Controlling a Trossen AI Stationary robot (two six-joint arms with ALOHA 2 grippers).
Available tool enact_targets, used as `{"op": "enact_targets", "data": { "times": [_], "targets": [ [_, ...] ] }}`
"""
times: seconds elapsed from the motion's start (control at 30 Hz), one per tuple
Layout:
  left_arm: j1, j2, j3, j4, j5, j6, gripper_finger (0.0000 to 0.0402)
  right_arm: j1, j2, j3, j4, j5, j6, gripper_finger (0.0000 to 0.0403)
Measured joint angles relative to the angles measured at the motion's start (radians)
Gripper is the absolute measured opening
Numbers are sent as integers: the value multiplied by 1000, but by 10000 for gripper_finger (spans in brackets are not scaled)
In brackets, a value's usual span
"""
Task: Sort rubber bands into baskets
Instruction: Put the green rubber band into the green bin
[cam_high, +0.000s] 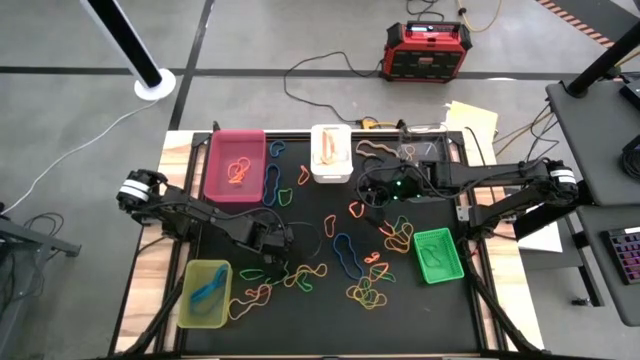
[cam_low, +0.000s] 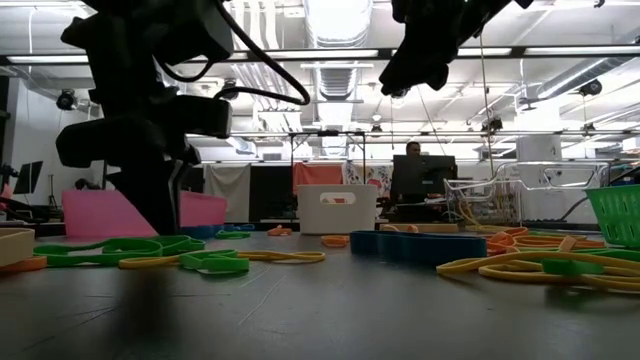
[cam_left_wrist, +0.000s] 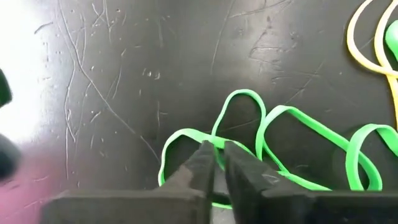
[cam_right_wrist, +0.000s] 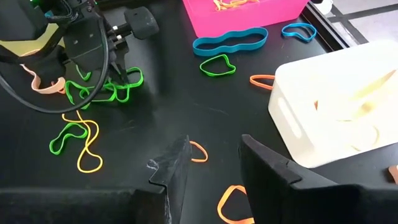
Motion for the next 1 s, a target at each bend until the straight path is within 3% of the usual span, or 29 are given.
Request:
{"op": "enact_targets", "data": {
  "times": [0.23, 0.47, 0.6, 0.73, 1.0],
  "targets": [
    [-1, -6, 9, -3, -4, 38, 1, 0, 0, -2, 0, 0, 1, 128],
    [-1, -88, 12, -8, -98, 115, 0, 14, 0, -61, 84, 0, -3, 123],
    [0, -158, 13, 4, -184, 160, 0, 42, 0, -133, 214, -2, -46, 123],
    [10, -222, 13, 79, -271, 229, 0, 75, 34, -218, 457, -2, -62, 123],
    [79, -249, 12, 345, -283, 453, 0, 96, 225, -233, 750, -2, -82, 157]
  ]
}}
